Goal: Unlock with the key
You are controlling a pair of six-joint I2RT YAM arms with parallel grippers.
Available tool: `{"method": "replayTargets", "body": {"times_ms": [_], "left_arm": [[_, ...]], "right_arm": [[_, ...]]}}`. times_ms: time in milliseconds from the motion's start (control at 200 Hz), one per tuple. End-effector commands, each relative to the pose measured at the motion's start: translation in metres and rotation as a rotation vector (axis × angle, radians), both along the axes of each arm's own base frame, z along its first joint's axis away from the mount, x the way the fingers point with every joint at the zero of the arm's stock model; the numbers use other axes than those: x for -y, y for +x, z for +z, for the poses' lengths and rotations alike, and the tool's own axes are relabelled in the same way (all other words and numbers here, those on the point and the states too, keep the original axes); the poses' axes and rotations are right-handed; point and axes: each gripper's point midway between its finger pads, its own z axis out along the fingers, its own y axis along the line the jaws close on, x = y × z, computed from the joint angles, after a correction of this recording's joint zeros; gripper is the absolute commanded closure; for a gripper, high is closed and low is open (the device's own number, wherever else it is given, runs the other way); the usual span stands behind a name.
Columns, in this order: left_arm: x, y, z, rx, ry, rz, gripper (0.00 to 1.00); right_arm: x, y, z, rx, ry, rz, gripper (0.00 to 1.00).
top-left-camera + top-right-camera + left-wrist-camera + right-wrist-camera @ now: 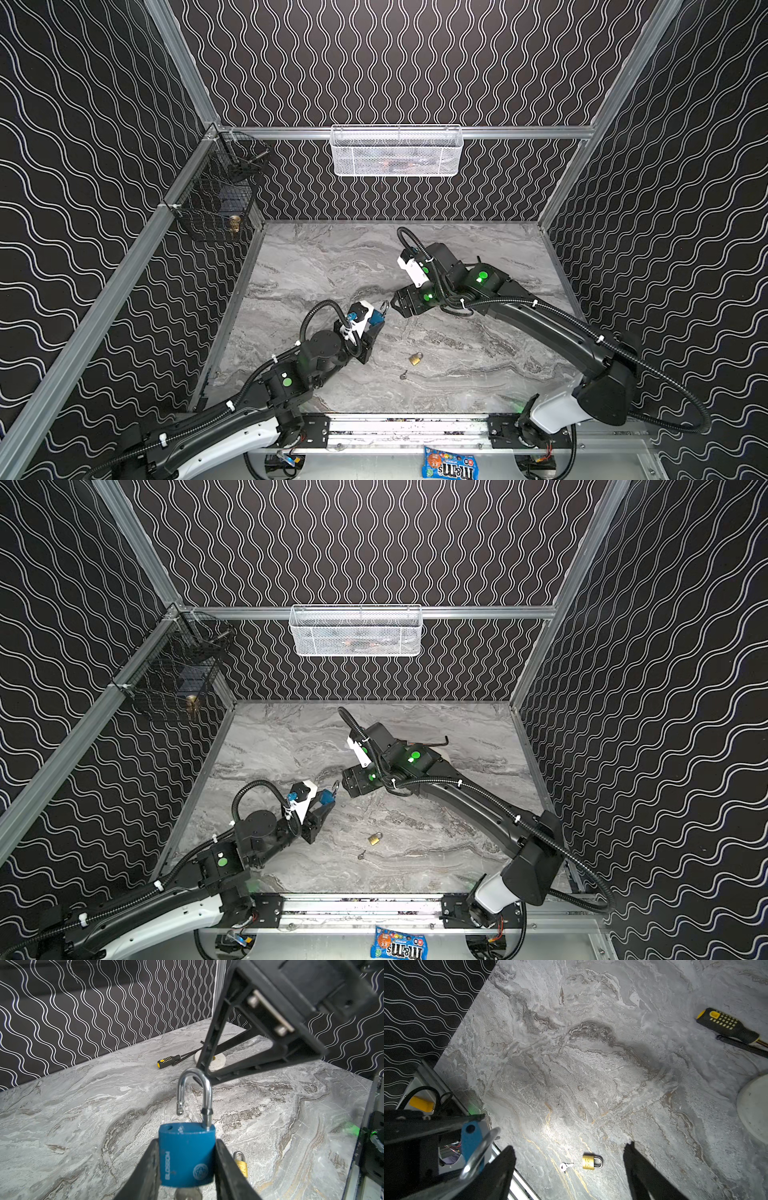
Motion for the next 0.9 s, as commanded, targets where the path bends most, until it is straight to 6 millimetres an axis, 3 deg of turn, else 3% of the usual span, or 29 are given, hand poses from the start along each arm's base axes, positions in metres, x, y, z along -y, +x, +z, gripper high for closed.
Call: {"method": "replayTargets", "body": {"times_ms": [0, 165, 340, 556, 746, 896], "left_arm": [[0.004, 0.002, 0.021, 0.062, -0.052, -0.009, 1.0], [0.004, 0.003, 0.023, 0.067, -0.053, -0.006, 1.0], [0.004, 0.001, 0.023, 0.066, -0.054, -0.013, 1.0], [0.002, 0.0, 0.023, 0.068, -0.056, -0.01, 1.0], [0.002, 0.001, 0.018, 0.056, -0.046, -0.006, 1.0], [0.004, 0.001, 0.018, 0.058, -0.057, -0.013, 1.0]], "right_arm": [[0.0, 0.002, 0.014, 0.026, 0.029, -0.008, 0.17], [-0.012, 0.009, 0.02, 0.035, 0.046, 0.007, 0.16], [-0.026, 0.011, 0.011, -0.006, 0.04, 0.053, 0.16], [-0.02, 0.01, 0.003, -0.011, -0.001, 0.05, 0.17], [-0.008, 0.011, 0.036, 0.068, 0.035, 0.013, 0.16], [-0.02, 0.004, 0.029, 0.015, 0.051, 0.054, 0.17]]}}
